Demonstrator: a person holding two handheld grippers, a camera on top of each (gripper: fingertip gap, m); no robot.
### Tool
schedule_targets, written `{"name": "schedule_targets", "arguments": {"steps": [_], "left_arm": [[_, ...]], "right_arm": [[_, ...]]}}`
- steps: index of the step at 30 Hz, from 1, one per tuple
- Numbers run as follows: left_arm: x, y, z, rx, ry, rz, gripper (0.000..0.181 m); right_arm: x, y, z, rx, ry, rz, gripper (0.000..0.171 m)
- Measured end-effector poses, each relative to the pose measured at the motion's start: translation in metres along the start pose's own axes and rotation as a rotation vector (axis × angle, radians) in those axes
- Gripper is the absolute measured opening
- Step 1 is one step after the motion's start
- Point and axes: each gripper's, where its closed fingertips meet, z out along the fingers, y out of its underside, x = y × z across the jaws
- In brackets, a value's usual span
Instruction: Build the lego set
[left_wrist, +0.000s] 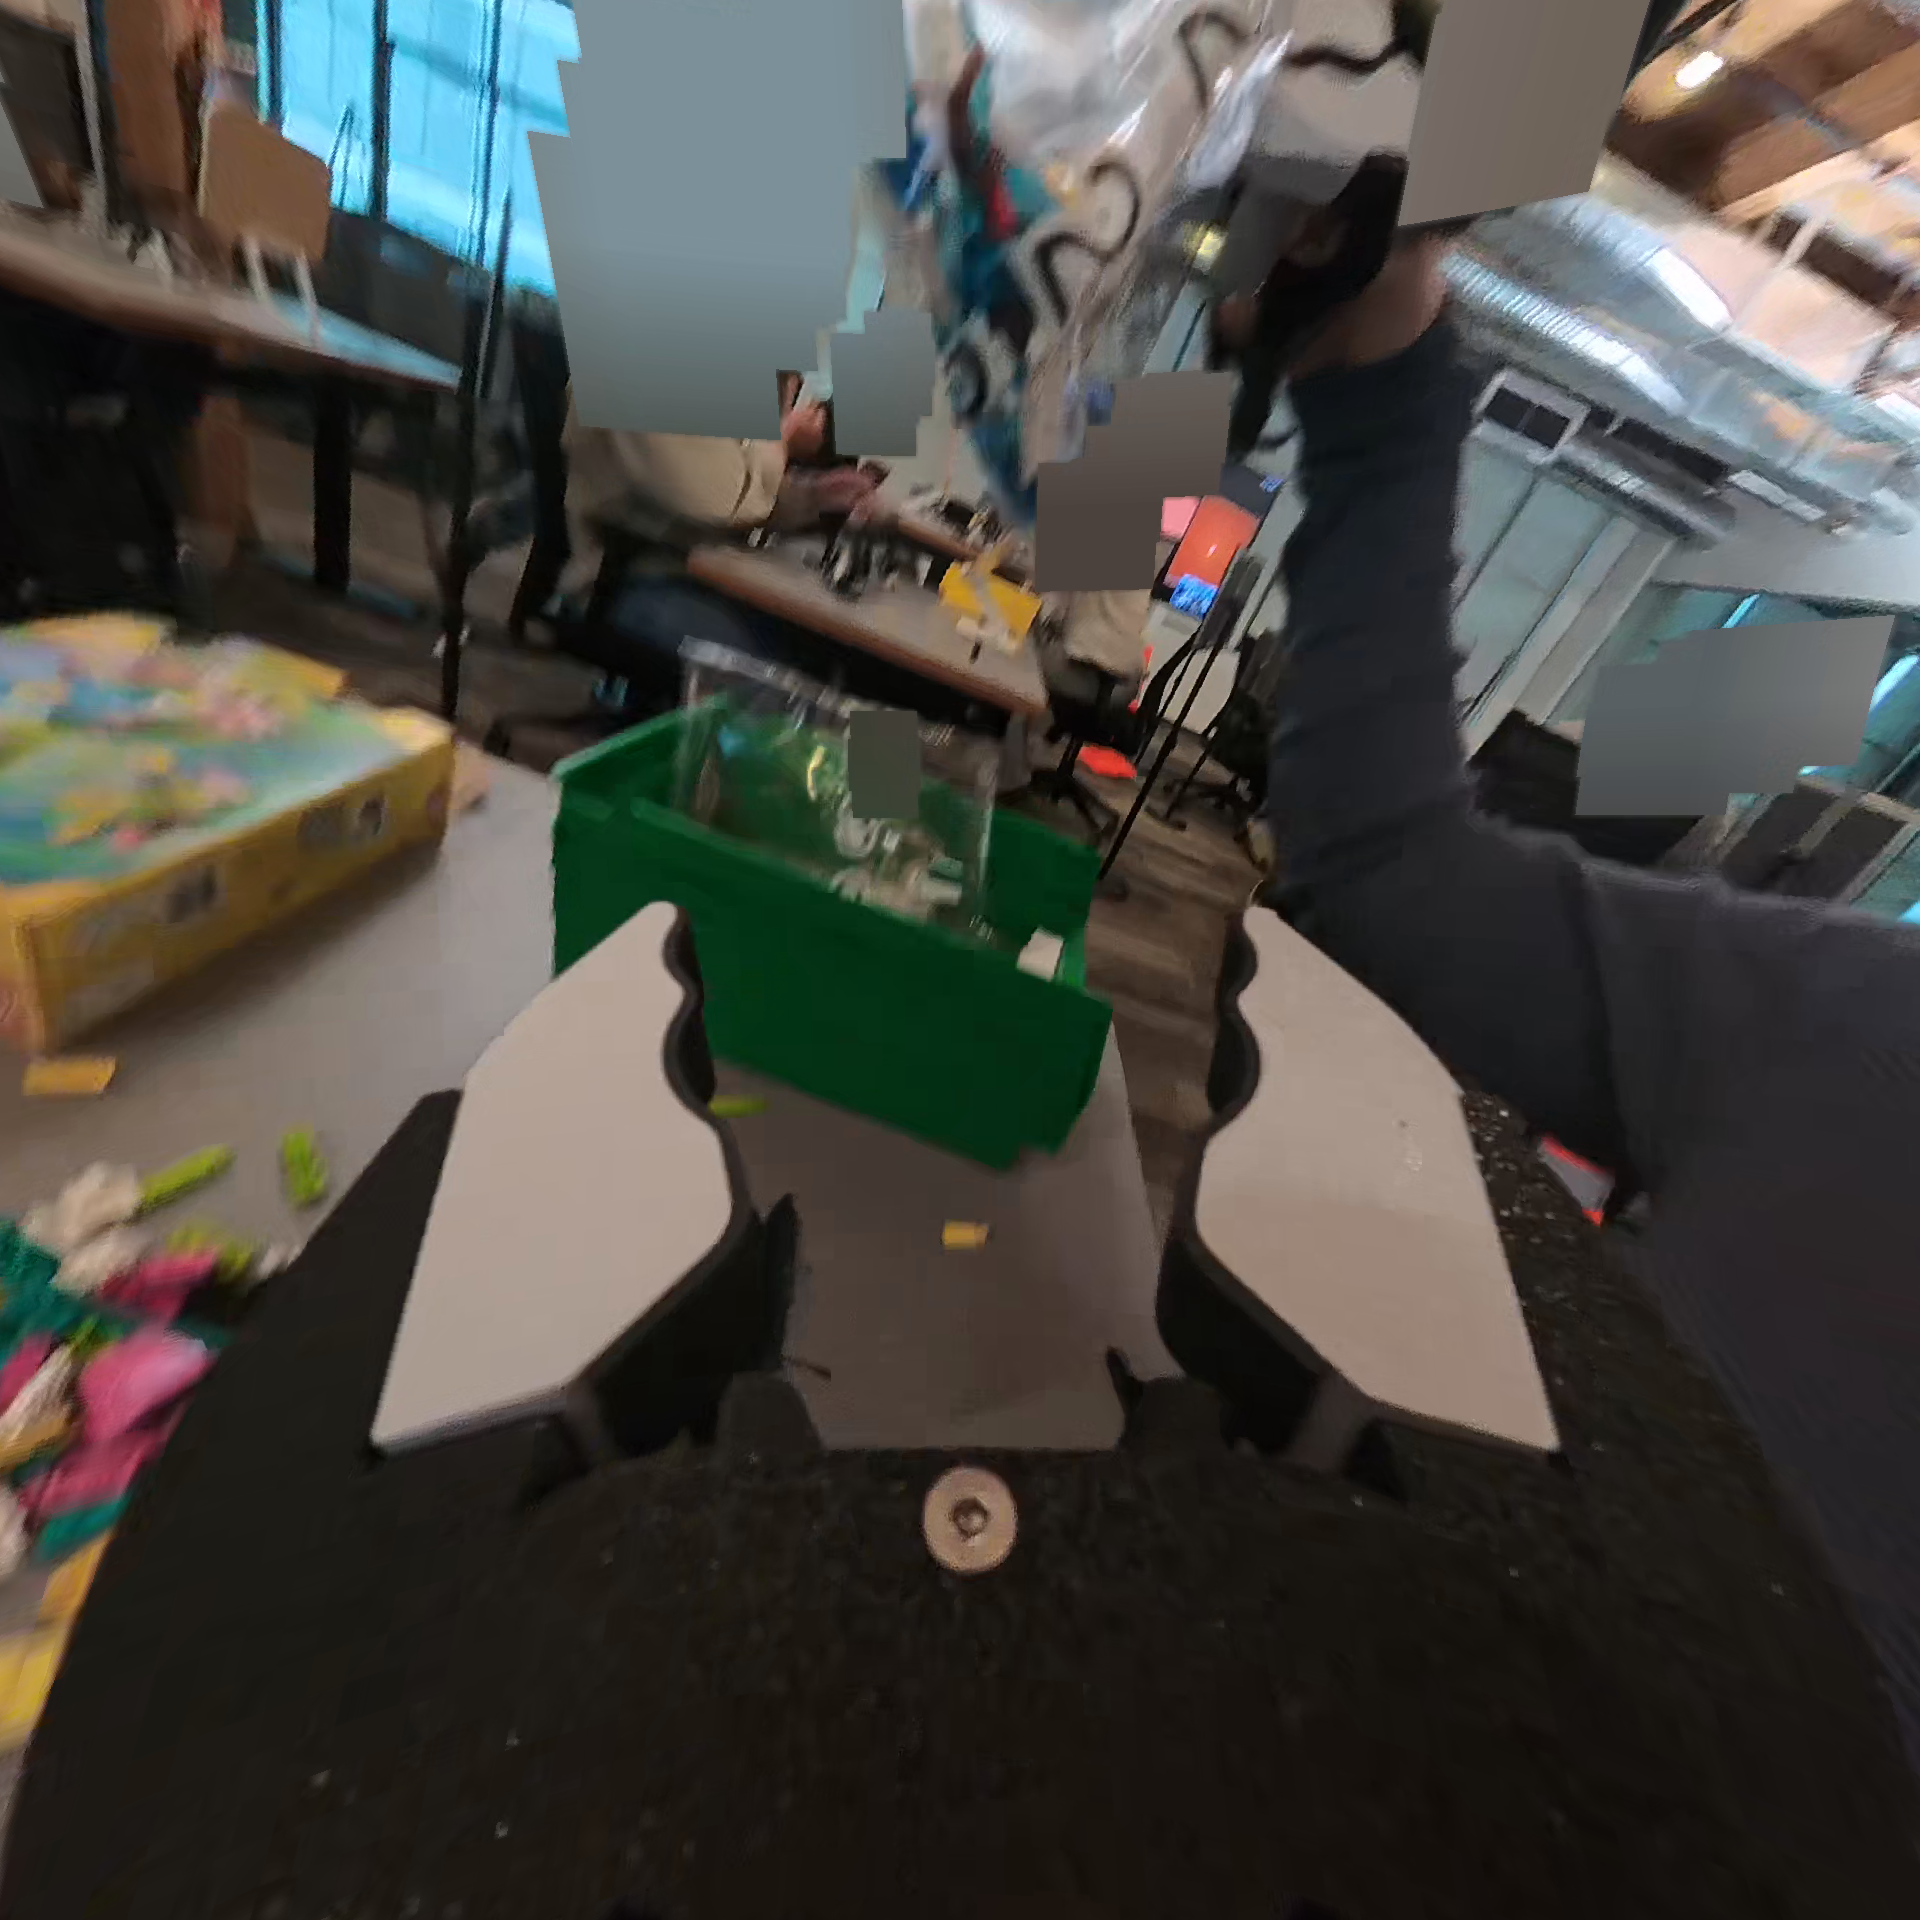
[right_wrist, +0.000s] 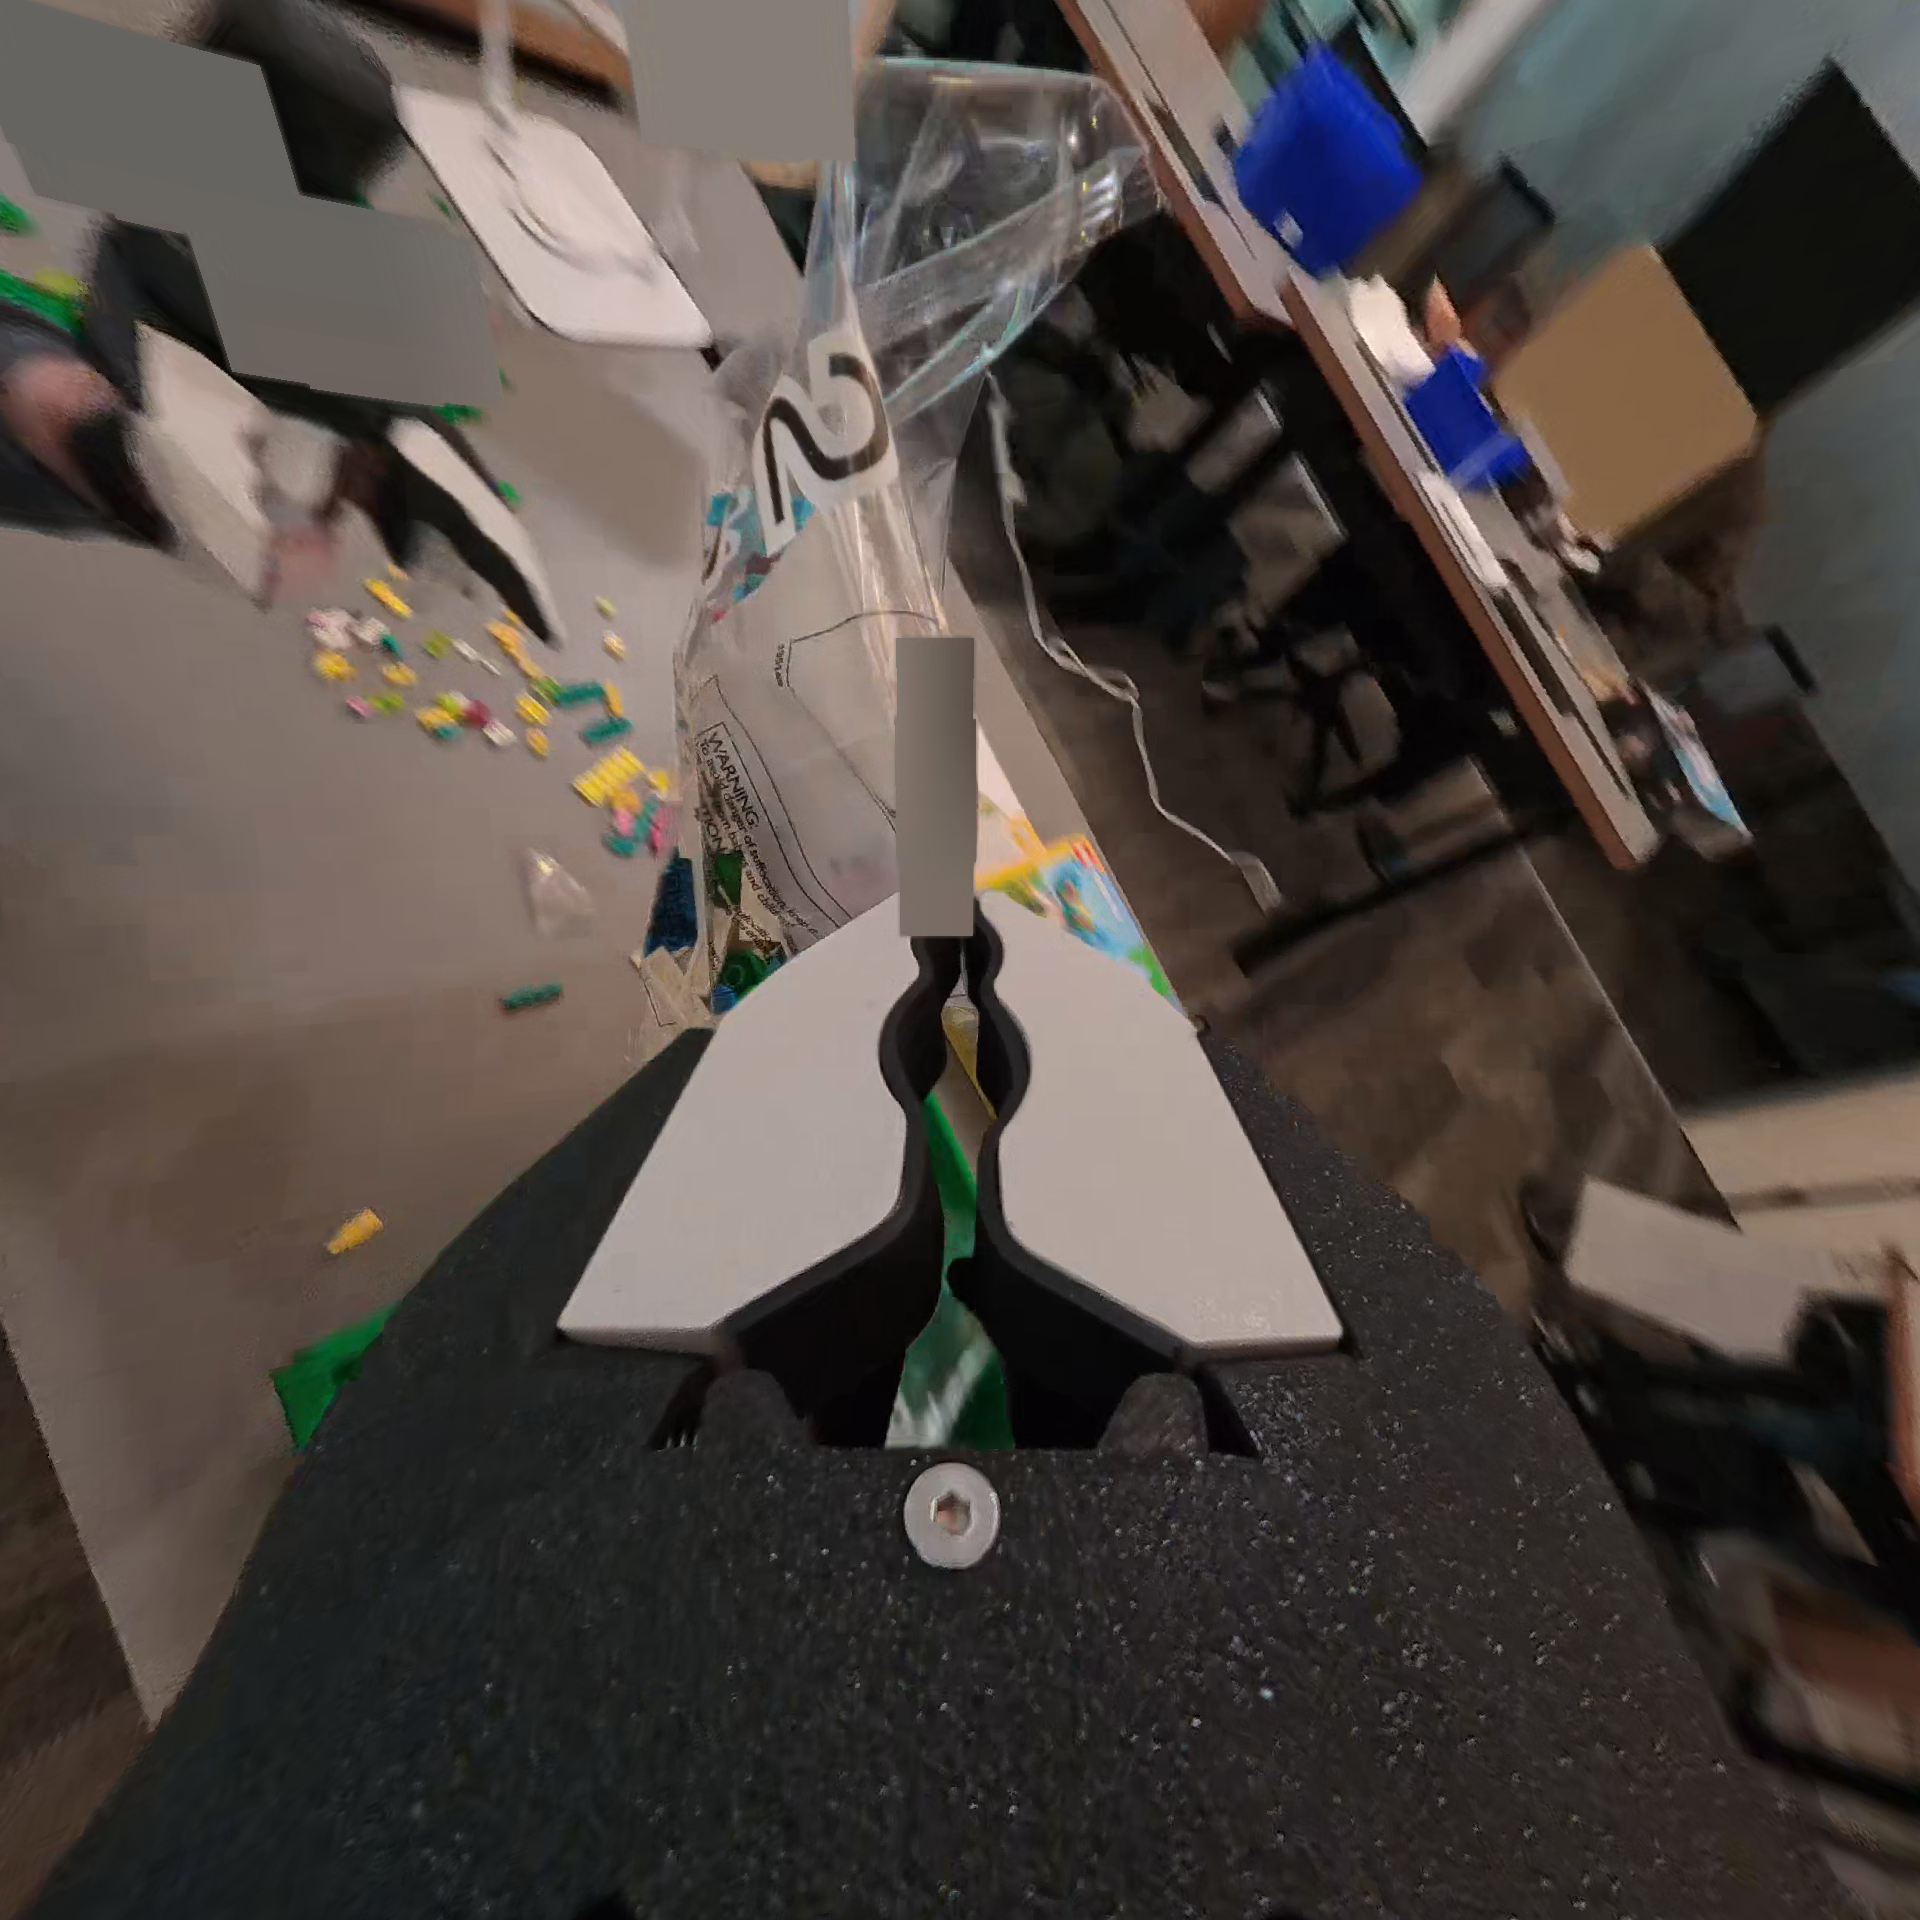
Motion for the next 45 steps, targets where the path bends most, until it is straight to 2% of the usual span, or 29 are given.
{"name": "schedule_targets", "arguments": {"steps": [3, 6, 9, 12, 16, 19, 27, 34, 38, 40, 43, 45], "left_arm": [[0.010, -0.025, 0.023, 0.102, 0.060, -0.005, 0.100], [0.005, -0.040, 0.025, 0.208, 0.071, -0.068, 0.096], [0.010, -0.048, 0.013, 0.303, 0.152, -0.116, 0.075], [0.018, -0.046, 0.002, 0.326, 0.215, -0.090, 0.040], [0.018, -0.045, -0.007, 0.348, 0.183, -0.055, 0.022], [0.020, -0.046, -0.009, 0.348, 0.139, -0.019, 0.015], [0.016, -0.044, -0.007, 0.293, 0.067, -0.077, 0.008], [0.012, -0.044, -0.010, 0.295, 0.130, -0.212, 0.008], [0.007, -0.048, -0.018, 0.341, 0.207, -0.354, 0.008], [0.000, -0.050, -0.024, 0.369, 0.217, -0.401, 0.007], [-0.009, -0.050, -0.032, 0.384, 0.168, -0.349, 0.007], [-0.013, -0.046, -0.034, 0.344, 0.061, -0.164, 0.007]], "right_arm": [[-0.029, -0.029, 0.032, 0.095, -0.107, -0.023, 0.000], [-0.056, -0.045, 0.055, 0.143, -0.193, -0.046, 0.000], [-0.074, -0.051, 0.069, 0.154, -0.233, -0.063, 0.000], [-0.080, -0.051, 0.076, 0.149, -0.240, -0.073, 0.000], [-0.084, -0.049, 0.083, 0.151, -0.273, -0.046, 0.000], [-0.080, -0.045, 0.090, 0.145, -0.277, -0.019, 0.000], [-0.073, -0.033, 0.105, 0.119, -0.300, 0.057, 0.000], [-0.072, -0.029, 0.113, 0.122, -0.306, 0.103, 0.003], [-0.062, -0.035, 0.109, 0.187, -0.264, 0.145, 0.023], [-0.053, -0.040, 0.101, 0.253, -0.232, 0.179, 0.026], [-0.048, -0.043, 0.090, 0.336, -0.218, 0.249, 0.027], [-0.054, -0.043, 0.086, 0.380, -0.244, 0.306, 0.031]]}}
